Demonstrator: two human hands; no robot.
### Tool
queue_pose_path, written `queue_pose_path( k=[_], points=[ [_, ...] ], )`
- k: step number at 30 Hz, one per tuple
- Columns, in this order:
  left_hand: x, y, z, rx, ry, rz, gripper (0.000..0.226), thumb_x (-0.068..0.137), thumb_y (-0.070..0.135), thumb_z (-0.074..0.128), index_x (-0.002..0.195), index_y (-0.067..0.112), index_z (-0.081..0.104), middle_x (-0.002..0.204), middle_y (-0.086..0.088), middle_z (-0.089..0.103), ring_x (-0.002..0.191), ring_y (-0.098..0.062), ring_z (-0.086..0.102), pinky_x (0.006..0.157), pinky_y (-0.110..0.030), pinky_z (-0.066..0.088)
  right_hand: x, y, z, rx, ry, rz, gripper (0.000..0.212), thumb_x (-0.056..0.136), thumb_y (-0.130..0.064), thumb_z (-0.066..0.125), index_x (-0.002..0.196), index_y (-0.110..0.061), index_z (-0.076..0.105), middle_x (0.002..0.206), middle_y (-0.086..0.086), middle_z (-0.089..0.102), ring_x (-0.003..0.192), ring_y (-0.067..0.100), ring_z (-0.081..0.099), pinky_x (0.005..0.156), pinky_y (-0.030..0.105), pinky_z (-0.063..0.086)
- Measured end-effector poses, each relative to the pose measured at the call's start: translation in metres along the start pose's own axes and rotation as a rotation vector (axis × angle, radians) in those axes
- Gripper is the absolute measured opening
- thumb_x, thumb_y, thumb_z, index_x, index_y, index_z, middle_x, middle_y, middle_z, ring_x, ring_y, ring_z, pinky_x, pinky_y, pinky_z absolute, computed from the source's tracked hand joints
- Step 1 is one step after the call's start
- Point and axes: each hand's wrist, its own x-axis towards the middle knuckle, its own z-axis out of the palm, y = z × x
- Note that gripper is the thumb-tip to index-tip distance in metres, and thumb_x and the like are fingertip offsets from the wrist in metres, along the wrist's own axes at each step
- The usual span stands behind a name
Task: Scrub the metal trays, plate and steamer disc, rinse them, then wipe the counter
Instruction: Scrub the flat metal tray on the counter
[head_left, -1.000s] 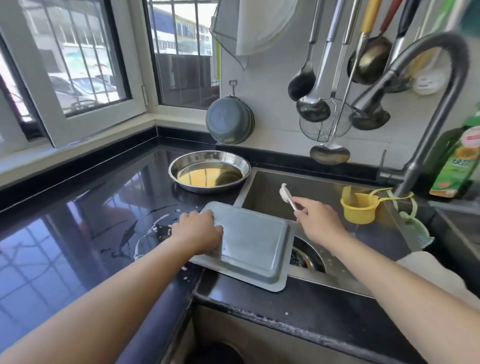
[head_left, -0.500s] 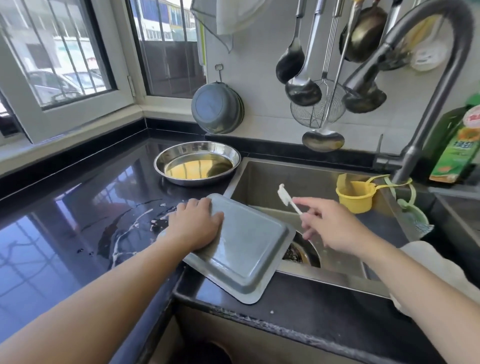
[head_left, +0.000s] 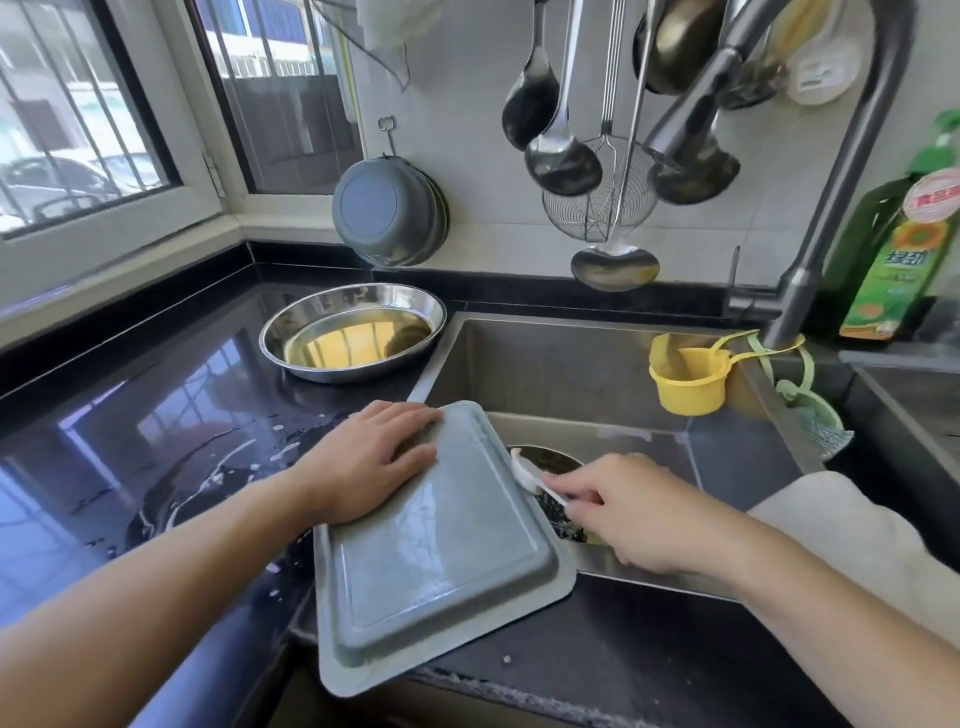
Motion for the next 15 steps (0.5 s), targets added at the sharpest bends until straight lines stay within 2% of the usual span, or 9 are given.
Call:
queue_pose_path(
  k=[2,3,5,7,9,12,15],
  points=[
    [0.001,0.001,0.002,0.018,-0.006,0.010,0.056,0.106,0.055,0.039,0.156,0.031,0.040,0.158,0.012,0.043,0.145,-0.009,0.032,0.121,-0.031,0.024,0.019,-0.012,-0.001,-0.059,0.044,-0.006,0.040,0.104,-0.024,0.047,0.137,-0.041,0.061,0.075,-0.015,0.058,0.063,0.007,0.051,0.056,0.024,0.039],
    [0.001,0.002,0.002,0.020,-0.010,0.010,0.056,0.106,0.054,0.040,0.157,0.030,0.040,0.158,0.011,0.043,0.145,-0.009,0.032,0.122,-0.032,0.024,0.034,-0.017,-0.002,-0.071,0.063,-0.014,0.040,0.103,-0.022,0.046,0.137,-0.036,0.063,0.089,-0.009,0.067,0.075,0.014,0.059,0.062,0.029,0.042],
    [0.000,0.004,0.002,0.019,-0.007,0.005,0.054,0.107,0.052,0.042,0.157,0.031,0.040,0.159,0.012,0.043,0.145,-0.010,0.032,0.122,-0.034,0.025,0.067,-0.026,-0.004,-0.086,0.089,-0.016,0.038,0.103,-0.017,0.044,0.129,-0.027,0.070,0.116,0.007,0.071,0.099,0.028,0.061,0.075,0.030,0.044],
    [-0.001,0.005,0.000,0.021,-0.004,-0.001,0.054,0.106,0.053,0.042,0.156,0.033,0.040,0.159,0.013,0.043,0.145,-0.009,0.032,0.122,-0.035,0.026,0.092,-0.034,-0.009,-0.093,0.118,-0.018,0.037,0.103,-0.016,0.044,0.126,-0.023,0.072,0.119,0.012,0.068,0.099,0.030,0.058,0.079,0.031,0.045],
    [-0.001,0.005,-0.001,0.032,-0.013,-0.004,0.055,0.106,0.053,0.040,0.157,0.033,0.038,0.159,0.013,0.041,0.146,-0.009,0.031,0.122,-0.035,0.025,0.099,-0.035,-0.016,-0.104,0.129,-0.038,0.036,0.103,-0.018,0.046,0.127,-0.024,0.072,0.112,0.011,0.068,0.098,0.031,0.058,0.077,0.030,0.046],
    [0.000,0.003,0.001,0.040,-0.013,0.000,0.056,0.106,0.054,0.039,0.158,0.033,0.036,0.160,0.012,0.039,0.146,-0.010,0.029,0.123,-0.033,0.023,0.075,-0.024,-0.023,-0.167,0.043,-0.067,0.032,0.104,-0.021,0.047,0.122,-0.025,0.073,0.073,-0.003,0.054,0.069,0.018,0.042,0.054,0.022,0.035],
    [0.001,-0.001,0.004,0.037,-0.007,0.005,0.057,0.106,0.056,0.038,0.159,0.033,0.035,0.160,0.013,0.039,0.146,-0.010,0.029,0.123,-0.035,0.025,0.044,-0.017,-0.031,-0.212,-0.082,-0.030,0.033,0.104,-0.026,0.049,0.129,-0.038,0.068,0.064,-0.016,0.053,0.058,0.012,0.039,0.048,0.019,0.031]
  ],
)
